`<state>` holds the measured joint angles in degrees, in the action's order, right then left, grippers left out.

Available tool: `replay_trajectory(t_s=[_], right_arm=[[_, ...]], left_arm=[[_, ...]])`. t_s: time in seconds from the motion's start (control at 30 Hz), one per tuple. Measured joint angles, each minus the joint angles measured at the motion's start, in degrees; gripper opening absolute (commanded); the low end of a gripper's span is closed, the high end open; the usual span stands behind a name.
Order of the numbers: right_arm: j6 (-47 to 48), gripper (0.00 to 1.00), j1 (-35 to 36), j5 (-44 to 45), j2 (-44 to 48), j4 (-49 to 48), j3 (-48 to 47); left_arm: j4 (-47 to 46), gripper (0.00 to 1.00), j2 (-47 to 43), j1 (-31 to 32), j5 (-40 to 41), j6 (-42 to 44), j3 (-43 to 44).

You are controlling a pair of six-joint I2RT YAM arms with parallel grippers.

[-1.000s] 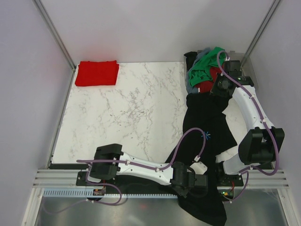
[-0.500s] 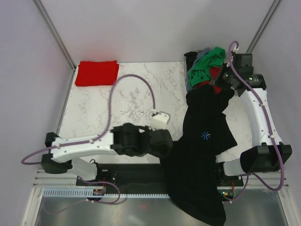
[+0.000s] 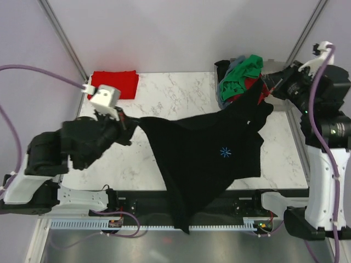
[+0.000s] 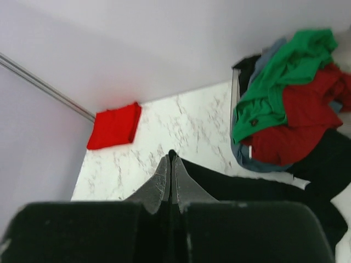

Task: Fold and stack the t-shirts
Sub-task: Flatten the tshirt out

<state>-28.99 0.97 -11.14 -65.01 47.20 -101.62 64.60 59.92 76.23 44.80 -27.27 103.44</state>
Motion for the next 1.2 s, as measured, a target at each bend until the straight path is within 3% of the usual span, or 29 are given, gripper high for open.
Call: replay_trajectory(t_s=[0.27, 0.47, 0.7, 0.9, 1.2], right_arm=[[-1.0, 0.0, 0.0, 6.1, 9.5, -2.9, -8.4], [-1.4, 0.0, 0.3, 11.0, 14.4, -3.5, -9.6], [-0.8, 0.0, 1.4, 10.5, 17.6, -6.0, -10.2], [0.3, 0.0, 1.7, 9.4, 21.1, -10.7, -13.8], [1.2, 0.0, 1.9, 10.7, 24.0, -15.4, -16.3]], left_arm=[[-6.5, 0.02, -10.4, 0.0, 1.6, 11.8, 4.2], [-10.4, 0.02, -11.2, 0.0, -1.0, 19.3, 7.3], [-12.3, 0.02, -12.3, 0.0, -4.7, 23.8, 7.1], [-16.5, 0.02, -18.7, -0.2, -8.9, 25.9, 6.6], [-20.2, 0.02, -22.8, -1.9, -10.1, 28.8, 5.6]])
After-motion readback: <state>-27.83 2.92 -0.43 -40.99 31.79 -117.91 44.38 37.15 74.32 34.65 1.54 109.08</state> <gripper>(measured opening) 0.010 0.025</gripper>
